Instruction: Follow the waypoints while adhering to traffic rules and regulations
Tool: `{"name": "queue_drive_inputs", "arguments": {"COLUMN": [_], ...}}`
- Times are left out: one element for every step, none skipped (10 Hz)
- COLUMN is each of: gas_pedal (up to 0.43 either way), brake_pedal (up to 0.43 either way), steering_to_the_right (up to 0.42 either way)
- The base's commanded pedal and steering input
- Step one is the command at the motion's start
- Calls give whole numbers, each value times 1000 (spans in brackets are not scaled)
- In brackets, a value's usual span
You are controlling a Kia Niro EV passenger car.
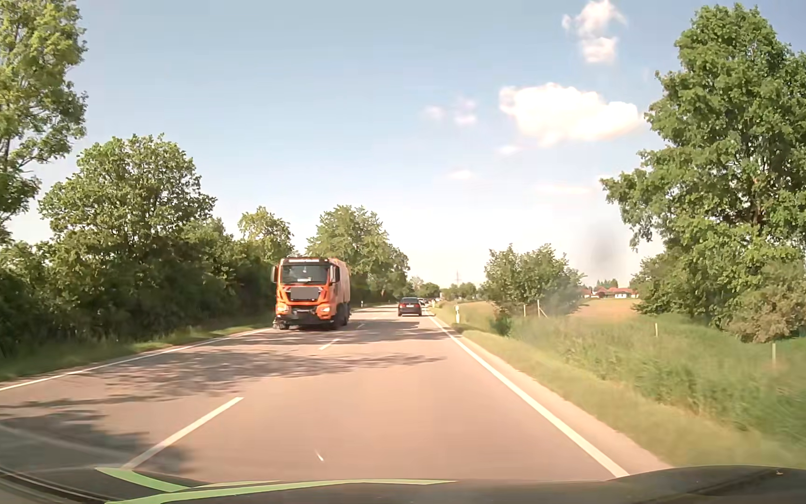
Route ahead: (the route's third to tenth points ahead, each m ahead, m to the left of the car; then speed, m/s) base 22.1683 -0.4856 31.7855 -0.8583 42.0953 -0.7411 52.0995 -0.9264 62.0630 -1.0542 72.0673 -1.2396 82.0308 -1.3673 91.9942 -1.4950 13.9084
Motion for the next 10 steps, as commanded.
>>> {"name": "queue_drive_inputs", "arguments": {"gas_pedal": [28, 39, 59, 59, 59, 59, 59, 59, 47, 39], "brake_pedal": [0, 0, 0, 0, 0, 0, 0, 0, 0, 0], "steering_to_the_right": [2, 2, 2, 2, 2, 2, 2, 2, 3, 3]}}
